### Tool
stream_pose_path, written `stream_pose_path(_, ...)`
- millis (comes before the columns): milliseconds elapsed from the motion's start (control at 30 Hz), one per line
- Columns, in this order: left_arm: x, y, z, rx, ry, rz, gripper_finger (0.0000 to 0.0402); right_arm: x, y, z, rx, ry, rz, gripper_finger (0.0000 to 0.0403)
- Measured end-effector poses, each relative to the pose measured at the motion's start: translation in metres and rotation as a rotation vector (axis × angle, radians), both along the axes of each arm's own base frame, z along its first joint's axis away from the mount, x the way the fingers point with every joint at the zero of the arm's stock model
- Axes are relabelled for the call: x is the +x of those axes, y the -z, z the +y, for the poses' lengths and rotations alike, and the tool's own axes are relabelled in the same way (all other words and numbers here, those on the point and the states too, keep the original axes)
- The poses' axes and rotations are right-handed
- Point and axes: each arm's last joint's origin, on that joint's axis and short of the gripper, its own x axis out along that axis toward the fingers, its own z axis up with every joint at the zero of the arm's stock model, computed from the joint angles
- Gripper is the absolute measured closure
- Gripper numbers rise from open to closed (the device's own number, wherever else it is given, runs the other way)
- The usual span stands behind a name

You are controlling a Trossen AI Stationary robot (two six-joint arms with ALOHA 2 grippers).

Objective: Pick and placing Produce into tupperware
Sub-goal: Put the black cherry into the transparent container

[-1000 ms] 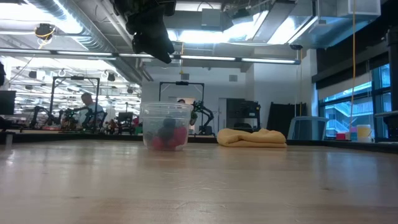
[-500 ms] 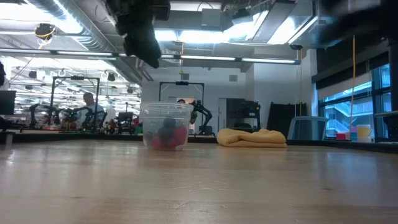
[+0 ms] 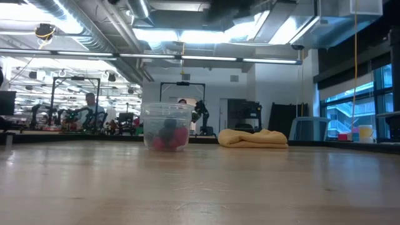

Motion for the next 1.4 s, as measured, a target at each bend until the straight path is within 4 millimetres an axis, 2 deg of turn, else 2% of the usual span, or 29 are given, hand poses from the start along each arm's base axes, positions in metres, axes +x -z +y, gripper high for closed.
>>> stream_pose_path(167,-0.029,-0.019,0.004,0.004,-0.035,-0.120,0.0217,0.035,-0.012,-0.038,0.013,-0.010,-0.220,0.0403)
stream_pose_path(300,-0.045,-0.027,0.006,0.035,-0.030,-0.175,0.0217,0.048,-0.015,-0.076,-0.031,0.011,-0.271,0.0403)
stream_pose_path(467,-0.051,-0.030,0.007,0.138,-0.044,-0.190,0.0217,0.061,-0.009,-0.119,-0.059,0.077,-0.286,0.0403)
stream_pose_path(633,-0.047,-0.024,0.007,0.219,-0.027,-0.212,0.0217,0.070,0.007,-0.147,-0.053,0.134,-0.260,0.0403)
stream_pose_path(767,-0.046,-0.005,0.007,0.232,-0.029,-0.280,0.0217,0.077,0.028,-0.158,-0.023,0.135,-0.202,0.0403)
stream_pose_path(1100,-0.071,0.054,0.013,0.170,-0.086,-0.394,0.0217,0.079,0.049,-0.161,-0.031,0.118,-0.107,0.0403)
stream_pose_path(1400,-0.078,0.087,0.017,0.114,-0.132,-0.437,0.0217,0.085,0.074,-0.160,0.009,0.091,-0.045,0.0403)
